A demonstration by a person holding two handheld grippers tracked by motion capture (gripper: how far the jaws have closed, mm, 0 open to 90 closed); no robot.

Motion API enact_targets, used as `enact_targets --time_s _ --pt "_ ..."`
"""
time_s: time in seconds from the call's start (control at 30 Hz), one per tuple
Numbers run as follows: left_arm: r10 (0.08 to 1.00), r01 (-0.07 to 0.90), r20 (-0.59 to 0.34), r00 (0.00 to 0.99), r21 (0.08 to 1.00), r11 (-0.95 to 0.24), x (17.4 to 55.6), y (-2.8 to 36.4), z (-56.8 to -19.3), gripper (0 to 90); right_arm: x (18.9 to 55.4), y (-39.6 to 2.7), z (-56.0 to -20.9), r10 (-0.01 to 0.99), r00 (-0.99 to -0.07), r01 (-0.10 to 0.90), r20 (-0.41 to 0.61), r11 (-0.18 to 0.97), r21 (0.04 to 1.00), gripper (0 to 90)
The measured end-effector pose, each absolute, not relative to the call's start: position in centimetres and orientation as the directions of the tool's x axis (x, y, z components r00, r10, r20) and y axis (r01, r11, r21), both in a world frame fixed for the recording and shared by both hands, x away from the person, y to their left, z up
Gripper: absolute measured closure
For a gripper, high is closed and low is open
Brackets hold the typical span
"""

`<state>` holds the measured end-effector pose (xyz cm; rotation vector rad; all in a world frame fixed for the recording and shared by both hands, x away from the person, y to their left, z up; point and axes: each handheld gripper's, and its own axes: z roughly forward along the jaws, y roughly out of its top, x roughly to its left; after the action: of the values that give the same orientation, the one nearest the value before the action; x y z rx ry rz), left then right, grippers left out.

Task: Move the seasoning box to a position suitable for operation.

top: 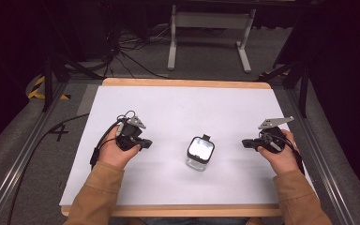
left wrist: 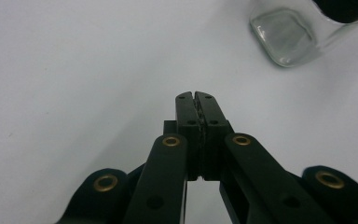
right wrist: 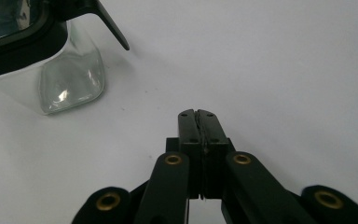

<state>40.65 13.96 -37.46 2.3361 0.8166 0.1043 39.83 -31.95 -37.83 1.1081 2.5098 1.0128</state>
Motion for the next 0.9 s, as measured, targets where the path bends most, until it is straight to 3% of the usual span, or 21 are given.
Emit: enact_targets --time_s 0.9 --pt "0.485 0.473 -0.158 0.860 0.602 -0.643 41.5 6.3 -39.5 89.7 38.7 -32.8 -38.3 0.720 -0.689 0.573 0.089 0.465 0.675 90.0"
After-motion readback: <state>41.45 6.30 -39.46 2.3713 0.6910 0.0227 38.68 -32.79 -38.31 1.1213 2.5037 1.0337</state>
